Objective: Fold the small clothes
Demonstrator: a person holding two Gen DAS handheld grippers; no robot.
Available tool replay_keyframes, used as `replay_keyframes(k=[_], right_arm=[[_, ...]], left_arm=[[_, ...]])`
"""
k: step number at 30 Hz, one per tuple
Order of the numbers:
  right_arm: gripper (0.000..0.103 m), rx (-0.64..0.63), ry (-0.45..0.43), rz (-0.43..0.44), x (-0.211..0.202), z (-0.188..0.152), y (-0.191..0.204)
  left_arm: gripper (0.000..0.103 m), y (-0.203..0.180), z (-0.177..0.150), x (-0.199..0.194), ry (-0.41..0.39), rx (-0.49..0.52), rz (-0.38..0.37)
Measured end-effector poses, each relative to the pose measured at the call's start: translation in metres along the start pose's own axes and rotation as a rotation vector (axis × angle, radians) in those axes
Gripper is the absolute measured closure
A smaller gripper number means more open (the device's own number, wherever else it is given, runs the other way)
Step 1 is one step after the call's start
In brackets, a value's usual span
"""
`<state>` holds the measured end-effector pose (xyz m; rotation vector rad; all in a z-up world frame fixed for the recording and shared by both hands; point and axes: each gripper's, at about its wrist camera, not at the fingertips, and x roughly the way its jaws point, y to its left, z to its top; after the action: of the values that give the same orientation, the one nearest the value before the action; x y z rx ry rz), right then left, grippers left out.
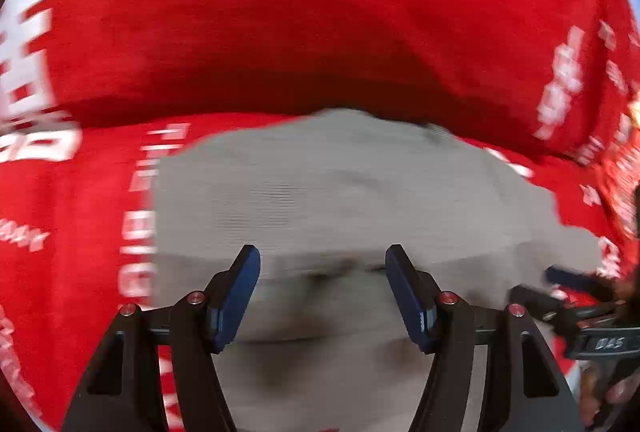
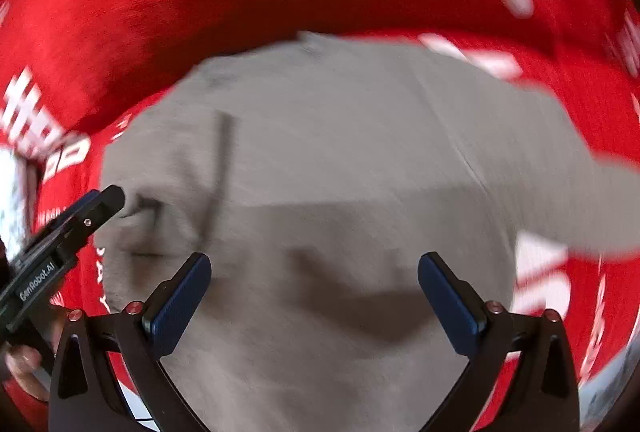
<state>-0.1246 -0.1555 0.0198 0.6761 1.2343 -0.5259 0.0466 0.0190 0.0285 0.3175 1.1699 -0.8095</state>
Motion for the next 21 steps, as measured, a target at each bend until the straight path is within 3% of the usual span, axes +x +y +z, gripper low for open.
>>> replay_keyframes(k=[3,5,10,11,12,13,14,15,19,20,21], right_arm=[[0.000,-0.193,-0.039,-0.033,0.005,0.016,0.051],[0.000,-0.320,-0.060,-0.078,0.014,0.021,0.080],[0.000,-0.704,-0.109,-0.327,0.064,0.022,0.155],[0.005,-0.762,-0.116,-0.387,0.075,0.020,0.164],[0.027,-0.825,-0.128,-0.457,0.087,0.020,0.171],[0.048,-0.842,-0.135,-0.472,0.090,0.021,0.171],[0.084,-0.817,-0.128,-0.453,0.089,0.027,0.167],[0.087,-0.752,-0.119,-0.406,0.084,0.035,0.159],[0.087,-0.200,-0.121,-0.063,0.047,0.071,0.068],[0.083,-0.060,-0.117,0.004,0.044,0.072,0.040],[0.064,0.070,-0.110,0.074,0.043,0.070,0.014]], left_arm=[[0.037,0.049,-0.004,-0.006,0.004,-0.067,0.150],[0.037,0.083,-0.009,0.001,0.050,-0.123,0.241],[0.037,0.112,-0.025,0.023,0.111,-0.166,0.282],[0.037,0.109,-0.027,0.028,0.120,-0.159,0.287],[0.037,0.109,-0.029,0.031,0.125,-0.151,0.294],[0.037,0.109,-0.031,0.034,0.126,-0.152,0.301],[0.037,0.106,-0.031,0.035,0.123,-0.158,0.301],[0.037,0.106,-0.031,0.036,0.120,-0.169,0.296],[0.036,0.105,-0.029,0.039,0.128,-0.176,0.282],[0.036,0.104,-0.027,0.039,0.130,-0.169,0.281],[0.036,0.103,-0.026,0.039,0.132,-0.162,0.280]])
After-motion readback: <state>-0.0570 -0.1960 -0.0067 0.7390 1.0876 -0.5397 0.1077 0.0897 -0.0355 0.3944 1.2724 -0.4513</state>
